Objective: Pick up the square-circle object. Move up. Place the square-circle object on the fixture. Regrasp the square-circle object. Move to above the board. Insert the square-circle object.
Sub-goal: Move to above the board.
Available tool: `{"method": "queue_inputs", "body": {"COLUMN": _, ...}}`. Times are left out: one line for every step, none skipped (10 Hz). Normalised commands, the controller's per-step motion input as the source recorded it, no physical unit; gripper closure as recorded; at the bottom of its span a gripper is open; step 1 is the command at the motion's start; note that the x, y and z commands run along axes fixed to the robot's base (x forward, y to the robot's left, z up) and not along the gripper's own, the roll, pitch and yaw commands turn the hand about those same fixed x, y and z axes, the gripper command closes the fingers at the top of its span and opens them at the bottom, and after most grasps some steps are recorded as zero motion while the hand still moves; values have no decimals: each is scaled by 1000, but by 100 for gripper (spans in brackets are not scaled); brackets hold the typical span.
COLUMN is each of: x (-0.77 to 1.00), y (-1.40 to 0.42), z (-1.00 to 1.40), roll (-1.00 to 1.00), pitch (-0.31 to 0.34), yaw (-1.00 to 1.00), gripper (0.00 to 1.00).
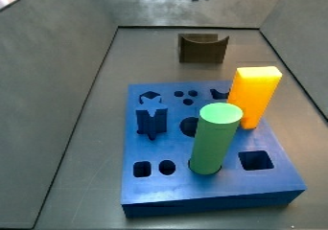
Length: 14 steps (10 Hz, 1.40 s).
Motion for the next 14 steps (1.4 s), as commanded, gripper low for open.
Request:
{"method": "queue_inputs", "body": {"x": -35, "y": 13, "z": 354, "roll": -108, "pitch": 68, "yaw": -87, "gripper": 100}}
{"method": "queue_inputs", "body": {"x": -571, "y": -1000, "z": 408, "roll": -547, "pitch": 81, "yaw": 1000, "gripper": 100}}
{"method": "queue_inputs", "body": {"x": -561, "y": -1000, "z": 386, "roll": -533, "pitch": 76, "yaw": 1000, "gripper": 100}}
{"method": "queue_inputs", "body": {"x": -552, "y": -1000, "z": 399, "roll": -519, "pitch": 49, "yaw": 1000, "gripper": 100}}
{"method": "queue_inputs", "body": {"x": -537, "y": -1000, "z": 386, "roll": -509, "pitch": 13, "yaw": 1000, "gripper": 100}}
{"method": "queue_inputs", "body": {"x": -529, "y": -1000, "z": 395, "roll": -495, "pitch": -16, "yaw": 1000, "gripper": 100}}
{"method": "queue_inputs", "body": {"x": -526, "y": -1000, "z": 399, "roll": -483, "pitch": -45, "yaw": 1000, "gripper": 100}}
{"method": "queue_inputs", "body": {"x": -527, "y": -1000, "z": 408, "roll": -469, "pitch": -82, "yaw": 1000, "gripper": 100}}
{"method": "queue_inputs", "body": {"x": -522, "y": -1000, "z": 422, "roll": -455, "pitch": -108, "yaw": 1000, "gripper": 100}}
{"method": "queue_inputs", "body": {"x": -391, "y": -757, "z": 333, "roll": -440, "pitch": -134, "yaw": 1000, "gripper": 100}}
{"method": "queue_inputs", "body": {"x": -231, "y": -474, "z": 207, "roll": -424, "pitch": -157, "yaw": 1000, "gripper": 100}}
{"method": "queue_inputs", "body": {"x": -103, "y": -239, "z": 101, "roll": -406, "pitch": -190, "yaw": 1000, "gripper": 100}}
{"method": "queue_inputs", "body": {"x": -69, "y": -137, "z": 61, "roll": -395, "pitch": -217, "yaw": 1000, "gripper": 100}}
{"method": "queue_inputs", "body": {"x": -61, "y": -85, "z": 46, "roll": -387, "pitch": -237, "yaw": 1000, "gripper": 100}}
